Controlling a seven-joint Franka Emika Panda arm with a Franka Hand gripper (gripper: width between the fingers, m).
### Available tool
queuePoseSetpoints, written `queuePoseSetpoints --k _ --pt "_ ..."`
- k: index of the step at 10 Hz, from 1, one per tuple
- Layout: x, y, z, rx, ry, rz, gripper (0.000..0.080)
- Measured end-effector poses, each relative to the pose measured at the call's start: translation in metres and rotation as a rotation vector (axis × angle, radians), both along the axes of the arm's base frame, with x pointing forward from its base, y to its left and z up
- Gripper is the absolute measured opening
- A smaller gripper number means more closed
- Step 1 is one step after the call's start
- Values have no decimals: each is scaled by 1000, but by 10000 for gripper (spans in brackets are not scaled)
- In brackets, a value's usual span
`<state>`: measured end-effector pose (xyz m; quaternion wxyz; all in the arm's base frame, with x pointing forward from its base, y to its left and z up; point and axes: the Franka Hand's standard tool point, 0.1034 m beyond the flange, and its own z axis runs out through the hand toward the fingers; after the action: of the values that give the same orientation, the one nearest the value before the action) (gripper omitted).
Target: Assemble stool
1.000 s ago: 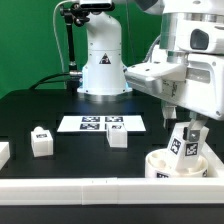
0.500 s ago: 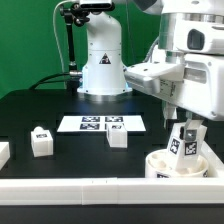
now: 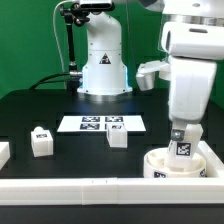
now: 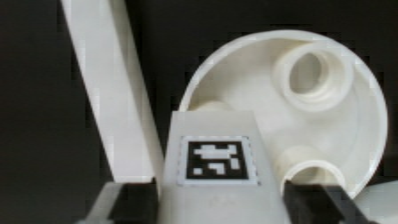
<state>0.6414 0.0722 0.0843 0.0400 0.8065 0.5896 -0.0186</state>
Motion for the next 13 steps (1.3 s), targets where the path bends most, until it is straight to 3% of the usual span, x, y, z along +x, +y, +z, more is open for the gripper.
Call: queuePoseSetpoints --k 6,7,11,13 --pt "0 0 0 10 -33 -418 337" --pt "0 -5 -1 20 -34 -509 337" --pt "0 -2 -2 86 -58 -1007 337" --pt "0 2 -2 92 -70 -1145 337"
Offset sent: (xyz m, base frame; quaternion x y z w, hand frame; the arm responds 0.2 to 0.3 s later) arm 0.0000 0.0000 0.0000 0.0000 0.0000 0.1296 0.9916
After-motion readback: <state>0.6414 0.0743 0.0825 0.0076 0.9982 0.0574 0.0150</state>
